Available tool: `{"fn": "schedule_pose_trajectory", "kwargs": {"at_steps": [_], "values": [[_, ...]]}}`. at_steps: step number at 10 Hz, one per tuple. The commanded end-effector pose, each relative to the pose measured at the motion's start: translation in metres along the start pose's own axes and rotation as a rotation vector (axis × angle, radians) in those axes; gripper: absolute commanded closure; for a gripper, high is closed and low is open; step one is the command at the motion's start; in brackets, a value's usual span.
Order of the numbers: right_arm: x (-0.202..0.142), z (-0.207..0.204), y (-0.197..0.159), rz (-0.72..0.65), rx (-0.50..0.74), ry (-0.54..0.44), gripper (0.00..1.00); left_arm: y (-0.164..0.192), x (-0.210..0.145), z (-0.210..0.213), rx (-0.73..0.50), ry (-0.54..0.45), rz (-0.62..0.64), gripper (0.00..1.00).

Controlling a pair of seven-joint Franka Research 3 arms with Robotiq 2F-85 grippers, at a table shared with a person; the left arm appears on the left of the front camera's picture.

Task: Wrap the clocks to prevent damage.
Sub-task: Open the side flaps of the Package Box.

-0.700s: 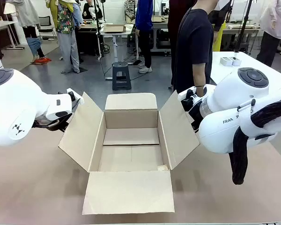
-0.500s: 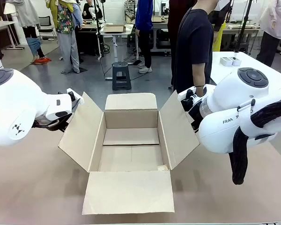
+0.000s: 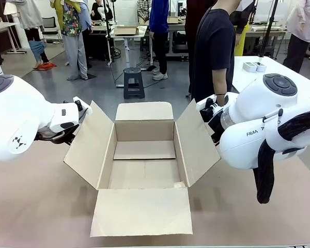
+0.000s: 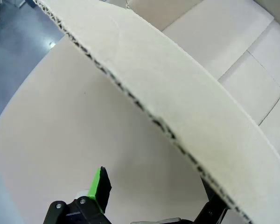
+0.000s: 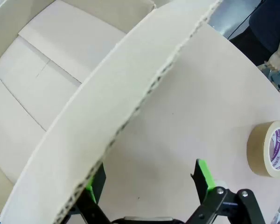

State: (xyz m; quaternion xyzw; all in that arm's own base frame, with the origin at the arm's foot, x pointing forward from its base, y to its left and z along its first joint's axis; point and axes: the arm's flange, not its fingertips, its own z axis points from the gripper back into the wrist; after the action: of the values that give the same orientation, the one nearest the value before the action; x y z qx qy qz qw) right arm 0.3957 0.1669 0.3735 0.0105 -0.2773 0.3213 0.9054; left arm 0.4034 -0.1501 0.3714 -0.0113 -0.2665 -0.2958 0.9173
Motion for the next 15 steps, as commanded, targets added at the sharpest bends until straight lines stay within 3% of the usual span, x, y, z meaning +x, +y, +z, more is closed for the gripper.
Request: {"fn": "schedule_pose_trajectory", "kwargs": {"at_steps": [1, 7, 11, 13, 15], "values": [[0.000, 0.000, 0.000, -0.001, 0.000, 0.000, 0.00, 0.000, 0.000, 0.000, 0.000, 0.000, 0.000, 0.00], [0.000, 0.000, 0.000, 0.000, 0.000, 0.000, 0.00, 0.000, 0.000, 0.000, 0.000, 0.000, 0.000, 0.00], [0.060, 0.100, -0.020, -0.046, -0.049, 0.158, 0.00, 0.048, 0.066, 0.090, -0.119, 0.166, -0.064, 0.00], [0.091, 0.157, -0.030, -0.091, -0.095, 0.185, 0.00, 0.061, 0.090, 0.138, -0.096, 0.185, -0.076, 0.00], [0.117, 0.209, -0.039, -0.150, -0.145, 0.137, 0.00, 0.082, 0.113, 0.170, -0.064, 0.173, -0.053, 0.00]]}}
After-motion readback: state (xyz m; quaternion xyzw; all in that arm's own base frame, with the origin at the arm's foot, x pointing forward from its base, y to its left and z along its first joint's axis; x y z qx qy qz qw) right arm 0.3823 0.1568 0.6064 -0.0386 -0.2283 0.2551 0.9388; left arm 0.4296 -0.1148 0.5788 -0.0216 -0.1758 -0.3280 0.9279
